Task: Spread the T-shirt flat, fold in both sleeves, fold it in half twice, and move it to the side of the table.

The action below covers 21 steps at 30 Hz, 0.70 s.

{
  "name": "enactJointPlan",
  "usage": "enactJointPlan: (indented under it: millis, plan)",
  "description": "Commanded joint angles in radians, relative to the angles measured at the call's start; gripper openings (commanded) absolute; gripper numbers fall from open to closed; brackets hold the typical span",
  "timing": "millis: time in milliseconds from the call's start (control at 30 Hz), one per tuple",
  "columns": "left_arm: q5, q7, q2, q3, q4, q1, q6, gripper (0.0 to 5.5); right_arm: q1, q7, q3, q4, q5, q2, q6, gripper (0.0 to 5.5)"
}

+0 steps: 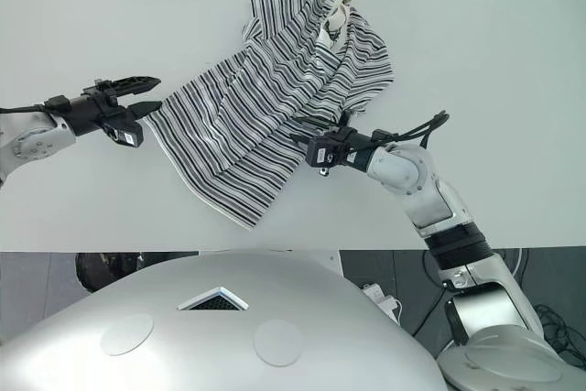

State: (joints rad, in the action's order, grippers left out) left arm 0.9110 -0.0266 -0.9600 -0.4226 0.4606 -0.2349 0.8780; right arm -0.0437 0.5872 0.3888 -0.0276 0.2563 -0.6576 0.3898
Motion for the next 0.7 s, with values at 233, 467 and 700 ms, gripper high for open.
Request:
enactJointPlan:
  millis: [233,467,700]
  plan:
    - [-0.093,-0.230,-0.123,-0.093,-0.433,0.408,-0.117,2.68,0.040,0.118,-0.097,-0.220,0.004,-0.203,0.027,1.51]
    - [-0.664,-0.561,-0.096,-0.153,-0.747,0.444,-0.310,2.68,0.242,0.186,-0.137,-0.380,-0.004,-0.262,0.046,1.51]
    - [-0.873,-0.727,-0.062,-0.122,-0.887,0.469,-0.451,2.68,0.320,0.191,-0.117,-0.431,0.043,-0.241,0.110,1.51]
